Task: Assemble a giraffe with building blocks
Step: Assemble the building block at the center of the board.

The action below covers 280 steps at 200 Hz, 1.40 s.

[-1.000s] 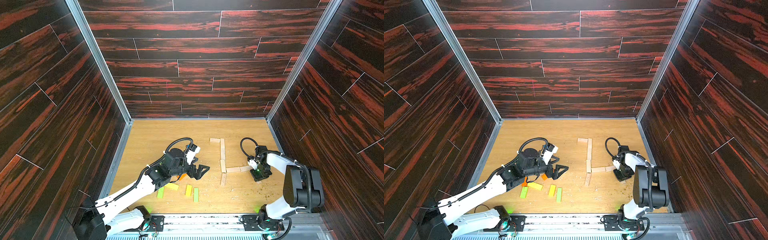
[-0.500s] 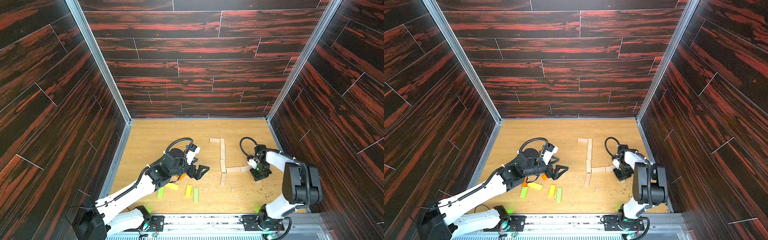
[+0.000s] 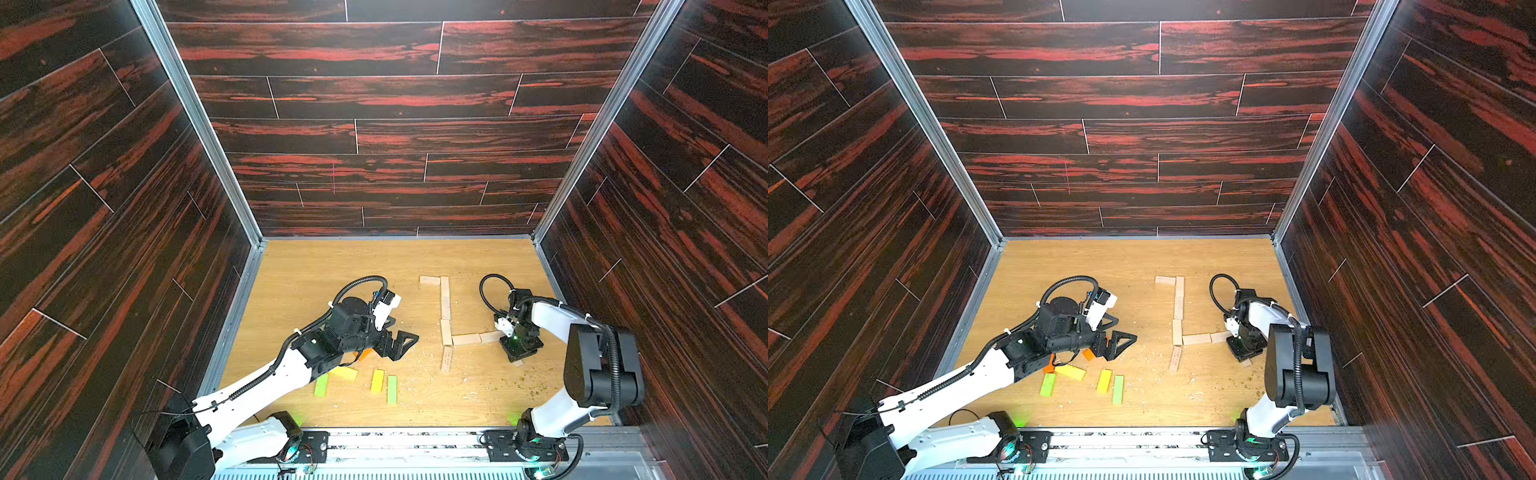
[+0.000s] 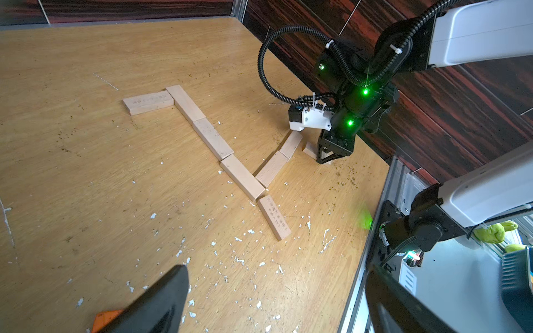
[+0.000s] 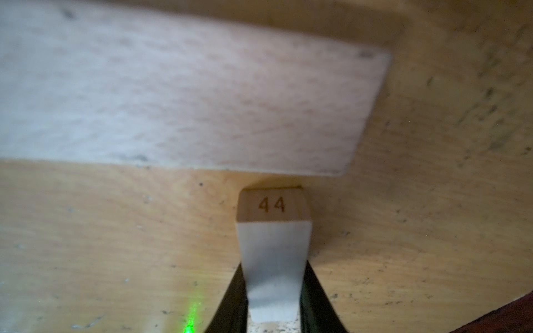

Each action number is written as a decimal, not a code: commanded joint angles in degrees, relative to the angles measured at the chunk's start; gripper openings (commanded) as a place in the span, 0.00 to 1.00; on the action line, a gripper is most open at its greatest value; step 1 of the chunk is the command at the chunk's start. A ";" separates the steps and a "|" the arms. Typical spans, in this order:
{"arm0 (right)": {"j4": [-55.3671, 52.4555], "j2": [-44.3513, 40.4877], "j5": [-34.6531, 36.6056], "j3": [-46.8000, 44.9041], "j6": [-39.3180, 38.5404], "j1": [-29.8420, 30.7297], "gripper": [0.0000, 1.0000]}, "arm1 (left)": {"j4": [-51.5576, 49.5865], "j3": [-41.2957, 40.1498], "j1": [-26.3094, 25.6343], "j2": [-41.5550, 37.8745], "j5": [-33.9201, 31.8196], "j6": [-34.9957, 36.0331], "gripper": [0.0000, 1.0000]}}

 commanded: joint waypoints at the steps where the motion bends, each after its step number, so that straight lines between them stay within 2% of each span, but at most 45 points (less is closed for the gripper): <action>1: 6.09 1.83 -0.83 0.26 0.38 -0.12 0.27 | -0.02 0.93 0.26 -0.17 0.25 1.27 0.98; 63: 6.61 0.93 -1.46 0.00 0.09 -0.15 0.25 | -0.02 0.73 0.27 -0.22 0.19 1.29 0.98; 92: 6.37 1.14 -2.36 0.59 0.02 -0.09 0.20 | -0.02 0.73 0.27 -0.26 0.16 1.28 0.98; 280: 7.93 1.36 -2.79 0.52 0.16 -0.14 0.20 | 0.13 0.56 0.27 -0.13 -0.10 1.32 0.98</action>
